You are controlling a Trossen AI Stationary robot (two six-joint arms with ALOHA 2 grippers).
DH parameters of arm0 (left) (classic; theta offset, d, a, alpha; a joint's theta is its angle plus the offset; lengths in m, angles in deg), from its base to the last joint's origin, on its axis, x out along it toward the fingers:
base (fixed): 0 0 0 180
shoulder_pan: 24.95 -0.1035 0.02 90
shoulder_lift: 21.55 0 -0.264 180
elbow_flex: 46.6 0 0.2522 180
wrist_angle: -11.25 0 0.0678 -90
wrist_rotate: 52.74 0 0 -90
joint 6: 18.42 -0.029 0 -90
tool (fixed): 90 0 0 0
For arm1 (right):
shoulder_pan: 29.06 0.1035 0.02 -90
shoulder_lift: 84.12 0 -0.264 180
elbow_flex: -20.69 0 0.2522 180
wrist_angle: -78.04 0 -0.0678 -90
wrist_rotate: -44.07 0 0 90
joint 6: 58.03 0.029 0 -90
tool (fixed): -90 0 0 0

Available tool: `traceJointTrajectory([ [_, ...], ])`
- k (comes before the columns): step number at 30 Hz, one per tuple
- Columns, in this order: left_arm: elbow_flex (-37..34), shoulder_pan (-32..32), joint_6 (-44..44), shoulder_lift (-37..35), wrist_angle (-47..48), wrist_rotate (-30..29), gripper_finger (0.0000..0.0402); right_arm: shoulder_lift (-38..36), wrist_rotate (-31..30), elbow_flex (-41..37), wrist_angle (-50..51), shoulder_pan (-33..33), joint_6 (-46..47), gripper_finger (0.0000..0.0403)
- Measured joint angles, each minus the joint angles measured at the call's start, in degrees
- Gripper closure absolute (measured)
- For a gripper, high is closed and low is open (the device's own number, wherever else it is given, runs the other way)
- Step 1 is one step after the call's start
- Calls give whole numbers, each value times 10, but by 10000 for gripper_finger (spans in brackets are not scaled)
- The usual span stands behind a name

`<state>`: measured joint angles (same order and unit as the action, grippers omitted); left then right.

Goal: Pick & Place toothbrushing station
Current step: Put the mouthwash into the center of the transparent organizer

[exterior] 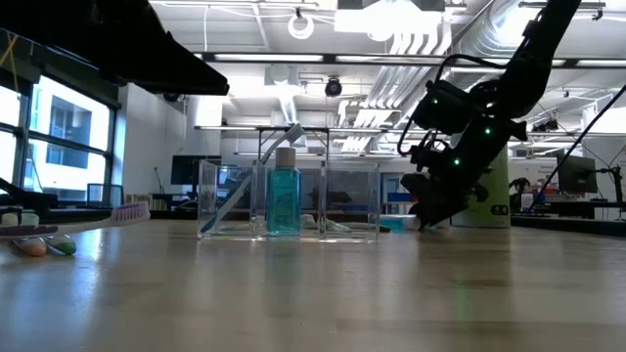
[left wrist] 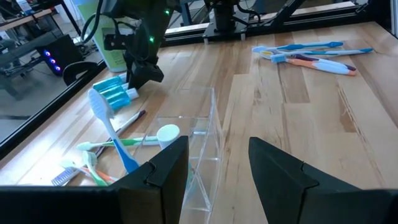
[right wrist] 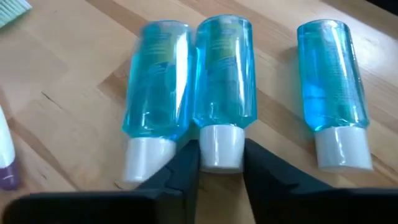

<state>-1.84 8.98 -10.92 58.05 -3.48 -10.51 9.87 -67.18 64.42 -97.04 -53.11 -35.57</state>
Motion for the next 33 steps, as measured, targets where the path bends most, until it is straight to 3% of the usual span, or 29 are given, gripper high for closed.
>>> traceJointTrajectory([
  [9, 0, 0, 0, 0, 0, 0, 238, -20, -52, -3, 26, 20, -8, 318],
  [17, 0, 0, 0, 0, -2, 33, 238, -142, -143, -3, 120, 107, -23, 318],
  [22, 0, 0, 22, 0, -23, 33, 238, -222, -175, -3, 134, 207, -130, 318],
  [26, 0, 0, 67, 0, -69, 35, 238, -256, -235, -3, 111, 314, -221, 318],
  [29, 0, 0, 74, 0, -110, 35, 238, -263, -296, -2, 68, 395, -292, 318],
  [33, 0, 0, 134, 0, -158, 39, 238, -250, -339, -2, -69, 489, -383, 318],
])
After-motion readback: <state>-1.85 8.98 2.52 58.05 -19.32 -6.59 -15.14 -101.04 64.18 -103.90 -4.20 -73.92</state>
